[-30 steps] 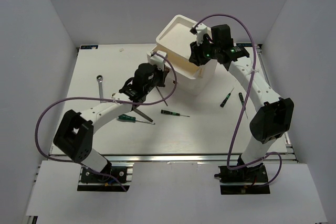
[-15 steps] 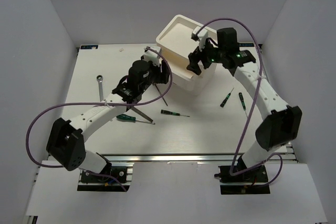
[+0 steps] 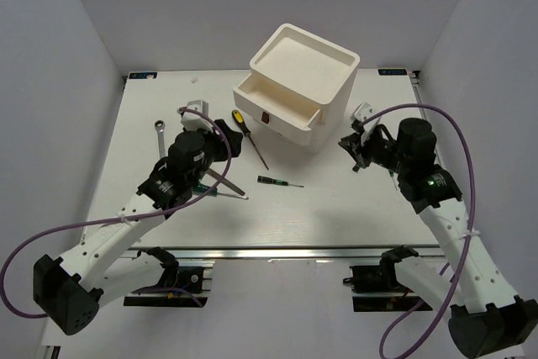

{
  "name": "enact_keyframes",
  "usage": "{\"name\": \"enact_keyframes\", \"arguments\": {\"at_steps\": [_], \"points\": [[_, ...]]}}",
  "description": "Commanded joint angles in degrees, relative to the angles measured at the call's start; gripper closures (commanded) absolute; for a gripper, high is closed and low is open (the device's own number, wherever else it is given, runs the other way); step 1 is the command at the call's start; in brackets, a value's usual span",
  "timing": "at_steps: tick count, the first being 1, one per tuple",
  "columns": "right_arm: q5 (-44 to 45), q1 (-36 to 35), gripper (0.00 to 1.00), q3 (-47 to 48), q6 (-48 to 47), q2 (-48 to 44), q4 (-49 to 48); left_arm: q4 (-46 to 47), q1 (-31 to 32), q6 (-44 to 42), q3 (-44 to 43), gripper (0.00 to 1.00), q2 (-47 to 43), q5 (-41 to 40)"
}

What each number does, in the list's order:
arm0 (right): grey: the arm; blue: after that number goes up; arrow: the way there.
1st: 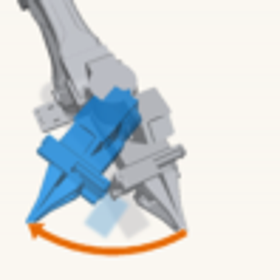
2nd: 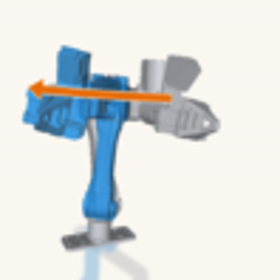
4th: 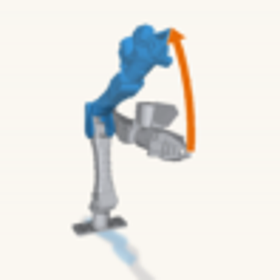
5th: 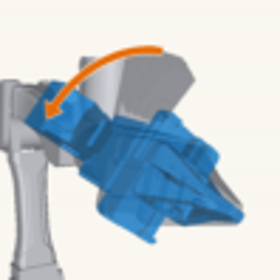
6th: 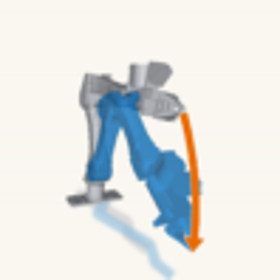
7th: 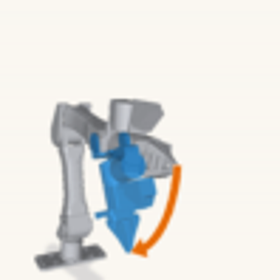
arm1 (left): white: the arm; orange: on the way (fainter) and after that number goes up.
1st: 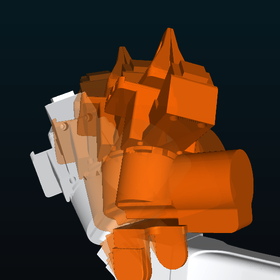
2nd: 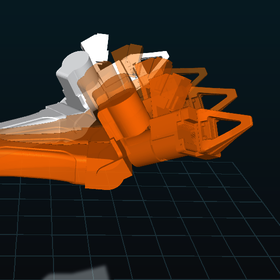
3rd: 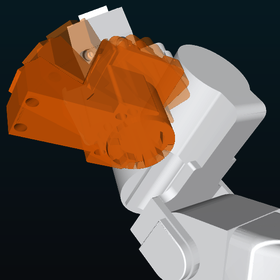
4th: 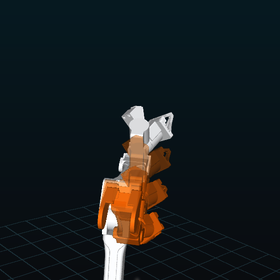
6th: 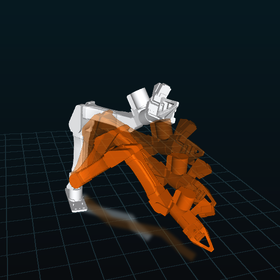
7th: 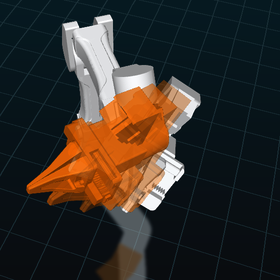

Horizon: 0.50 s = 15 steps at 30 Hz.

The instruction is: Sort the tools into containers

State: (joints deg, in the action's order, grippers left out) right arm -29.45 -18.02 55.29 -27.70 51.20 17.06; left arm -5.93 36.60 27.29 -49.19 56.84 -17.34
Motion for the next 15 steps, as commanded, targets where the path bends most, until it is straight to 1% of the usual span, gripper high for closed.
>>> {"name": "enact_keyframes", "arguments": {"at_steps": [1, 2, 3, 4, 5, 6, 7, 8, 9, 10, 11, 12, 13, 14, 15], "points": [[17.8, 1.1, 0.82, -5.2, 13.3, -0.3, 5.7, -2.9, 0.1, 7.7, 4.4, 0.29, -1.6, -1.3], [19.9, 1.4, 0.81, -5.6, 14.9, 1.0, 7.3, -2.8, 0.1, 7.7, 4.6, 0.27, -1.7, -0.9], [21.8, 2.3, 0.71, -6.4, 18.4, 1.8, 8.4, -2.7, 0.1, 7.3, 4.8, 0.23, -1.3, 0.0], [24.4, 3.1, 0.64, -6.7, 19.7, 3.0, 9.6, -2.4, 0.1, 5.0, 4.6, 0.22, -0.9, 0.8], [24.9, 3.9, 0.56, -6.9, 20.4, 5.3, 9.7, -2.2, 0.1, 3.1, 4.5, 0.22, -0.4, 1.9], [24.6, 6.9, 0.44, -7.5, 20.8, 6.4, 9.5, -1.9, 0.1, 0.8, 4.1, 0.21, 0.2, 3.3], [22.4, 8.8, 0.38, -7.5, 21.2, 7.7, 8.9, -1.4, 0.1, -3.6, 4.0, 0.20, 1.2, 6.4], [21.5, 12.4, 0.29, -7.0, 21.1, 10.6, 7.7, -0.9, 0.1, -5.8, 4.2, 0.20, 1.7, 8.2], [19.7, 14.2, 0.27, -6.1, 20.7, 12.5, 7.6, -0.7, 0.1, -10.6, 4.4, 0.20, 2.1, 12.5], [18.5, 15.7, 0.25, -4.9, 19.4, 14.6, 7.9, -0.3, 0.1, -13.1, 4.6, 0.19, 3.0, 14.6], [17.2, 17.3, 0.23, -3.7, 18.6, 18.7, 8.9, 0.0, 0.1, -15.2, 4.9, 0.19, 3.4, 16.9], [16.4, 20.6, 0.21, -2.5, 17.8, 20.6, 9.6, 1.0, 0.1, -17.3, 5.2, 0.19, 3.8, 19.7], [15.3, 21.6, 0.20, -0.3, 15.2, 22.6, 10.0, 1.5, 0.1, -20.1, 6.0, 0.18, 4.5, 23.1], [15.6, 22.8, 0.19, 0.6, 13.7, 26.0, 10.4, 2.1, 0.1, -20.9, 6.2, 0.18, 4.8, 24.3], [16.0, 23.3, 0.18, 1.3, 12.3, 27.4, 10.0, 2.5, 0.1, -21.3, 6.5, 0.18, 5.1, 25.0]]}}
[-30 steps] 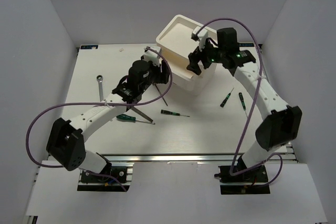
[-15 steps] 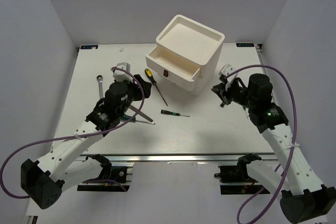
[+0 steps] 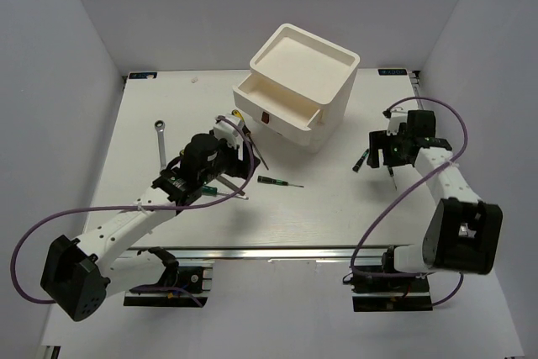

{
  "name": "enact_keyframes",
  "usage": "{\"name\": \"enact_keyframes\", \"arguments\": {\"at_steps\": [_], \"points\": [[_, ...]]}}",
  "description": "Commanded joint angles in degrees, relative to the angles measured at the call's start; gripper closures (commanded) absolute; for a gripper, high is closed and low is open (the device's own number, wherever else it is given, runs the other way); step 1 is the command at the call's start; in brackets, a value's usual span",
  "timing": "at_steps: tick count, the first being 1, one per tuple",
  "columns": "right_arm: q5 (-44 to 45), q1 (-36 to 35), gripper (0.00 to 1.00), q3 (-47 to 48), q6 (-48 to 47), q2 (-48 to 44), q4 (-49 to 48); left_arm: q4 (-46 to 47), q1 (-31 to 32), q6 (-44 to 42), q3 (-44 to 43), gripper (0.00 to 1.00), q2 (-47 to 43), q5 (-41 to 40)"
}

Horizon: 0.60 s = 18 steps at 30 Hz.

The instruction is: Sort the tools into containers

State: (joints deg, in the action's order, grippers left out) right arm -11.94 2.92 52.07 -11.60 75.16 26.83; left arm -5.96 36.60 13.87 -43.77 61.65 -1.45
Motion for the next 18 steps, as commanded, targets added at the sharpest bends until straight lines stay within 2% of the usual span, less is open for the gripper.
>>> {"name": "enact_keyframes", "arguments": {"at_steps": [1, 8, 18], "points": [[-0.1, 2.6, 0.18, 4.8, -5.0, 5.2, -0.5, 3.3, 0.1, -7.8, 1.3, 0.17, 0.6, 9.6], [2.9, 4.8, 0.22, 10.9, -10.5, 19.3, -3.6, 5.5, 0.1, -4.9, 2.5, 0.15, 1.1, 10.8], [5.4, 6.7, 0.27, 17.1, -11.0, 30.5, -6.6, 5.6, 0.1, -4.5, 2.3, 0.14, 1.8, 9.8]]}}
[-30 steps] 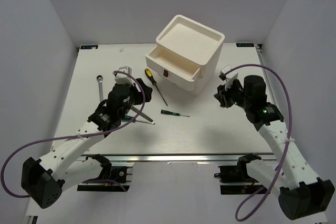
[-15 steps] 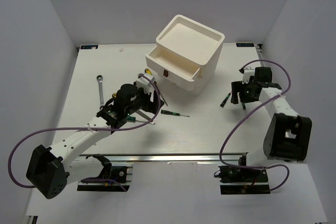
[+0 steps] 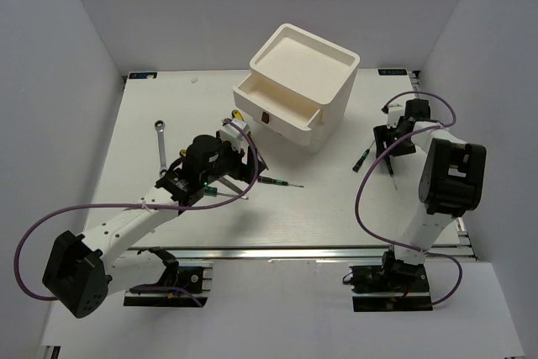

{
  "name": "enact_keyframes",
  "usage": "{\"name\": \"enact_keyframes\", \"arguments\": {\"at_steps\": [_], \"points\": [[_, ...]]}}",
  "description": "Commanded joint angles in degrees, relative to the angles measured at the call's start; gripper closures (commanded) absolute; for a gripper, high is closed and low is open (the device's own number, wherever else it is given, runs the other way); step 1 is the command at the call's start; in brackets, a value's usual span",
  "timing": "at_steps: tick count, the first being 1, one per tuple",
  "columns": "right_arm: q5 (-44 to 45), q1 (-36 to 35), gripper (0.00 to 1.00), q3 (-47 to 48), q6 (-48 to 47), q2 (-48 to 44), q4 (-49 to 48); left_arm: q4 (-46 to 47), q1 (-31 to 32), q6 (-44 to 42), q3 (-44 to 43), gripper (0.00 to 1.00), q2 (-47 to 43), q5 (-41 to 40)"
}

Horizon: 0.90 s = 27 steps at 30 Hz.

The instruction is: Sort the tools into containers

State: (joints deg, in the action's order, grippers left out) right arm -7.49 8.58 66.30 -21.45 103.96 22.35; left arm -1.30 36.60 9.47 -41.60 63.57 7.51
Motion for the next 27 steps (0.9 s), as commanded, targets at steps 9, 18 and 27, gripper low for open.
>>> {"name": "enact_keyframes", "arguments": {"at_steps": [9, 18, 27], "points": [[-0.7, 1.3, 0.49, 5.2, -2.5, 6.5, -1.4, 0.4, 0.1, -2.5, 0.5, 0.14, 2.7, 2.4], [-1.7, 2.0, 0.87, -2.7, -3.8, 1.1, -0.9, 0.5, 0.3, -2.4, 1.9, 0.14, 2.3, 1.1], [-22.0, 2.7, 1.00, 3.3, -8.3, -13.2, 8.3, -3.3, 0.6, 18.0, -1.8, 0.15, 4.7, -12.3]]}}
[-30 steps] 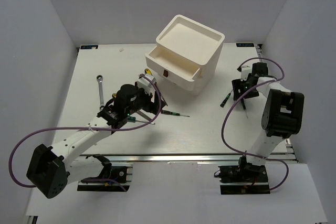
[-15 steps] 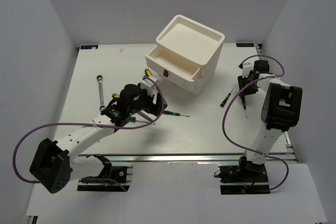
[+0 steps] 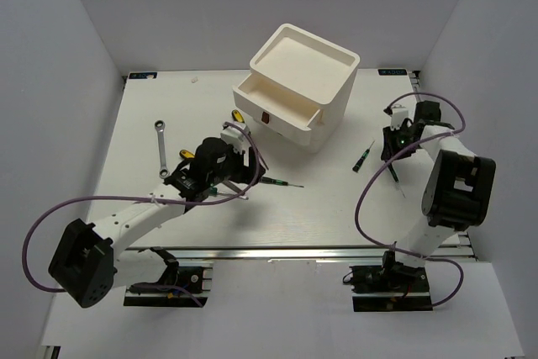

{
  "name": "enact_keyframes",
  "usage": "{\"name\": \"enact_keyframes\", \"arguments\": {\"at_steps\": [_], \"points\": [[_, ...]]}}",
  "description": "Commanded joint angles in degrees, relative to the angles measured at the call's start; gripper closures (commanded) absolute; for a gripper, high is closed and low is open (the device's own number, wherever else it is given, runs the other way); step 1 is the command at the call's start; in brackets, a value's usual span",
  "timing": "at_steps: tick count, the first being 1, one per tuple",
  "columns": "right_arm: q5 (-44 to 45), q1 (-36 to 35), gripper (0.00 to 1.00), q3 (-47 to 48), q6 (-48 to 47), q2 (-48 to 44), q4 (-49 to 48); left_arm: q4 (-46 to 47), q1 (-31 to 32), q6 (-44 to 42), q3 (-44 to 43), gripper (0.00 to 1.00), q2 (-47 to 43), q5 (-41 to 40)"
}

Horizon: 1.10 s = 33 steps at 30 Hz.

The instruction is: Sort the tools into containers

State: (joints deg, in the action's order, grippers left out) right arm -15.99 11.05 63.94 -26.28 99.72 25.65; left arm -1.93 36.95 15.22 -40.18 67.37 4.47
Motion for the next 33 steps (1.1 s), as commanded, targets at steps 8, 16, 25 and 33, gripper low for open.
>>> {"name": "enact_keyframes", "arguments": {"at_steps": [8, 16, 25, 33], "points": [[-28.2, -16.2, 1.00, 21.4, -11.3, -18.5, 15.7, -9.1, 0.2, 36.2, -9.6, 0.14, 4.7, -15.4], [-20.7, -35.7, 1.00, 41.2, 2.0, -8.2, 7.2, -23.7, 0.1, 56.7, -19.0, 0.09, 8.6, -24.0], [-12.2, -42.4, 1.00, 61.7, -1.6, 11.2, 6.6, -31.1, 0.1, 81.1, -16.4, 0.09, 12.6, -15.3], [-10.6, -42.5, 0.70, 58.7, -2.2, 11.9, 6.3, -32.5, 0.1, 84.2, -20.3, 0.09, 20.9, -10.5]]}}
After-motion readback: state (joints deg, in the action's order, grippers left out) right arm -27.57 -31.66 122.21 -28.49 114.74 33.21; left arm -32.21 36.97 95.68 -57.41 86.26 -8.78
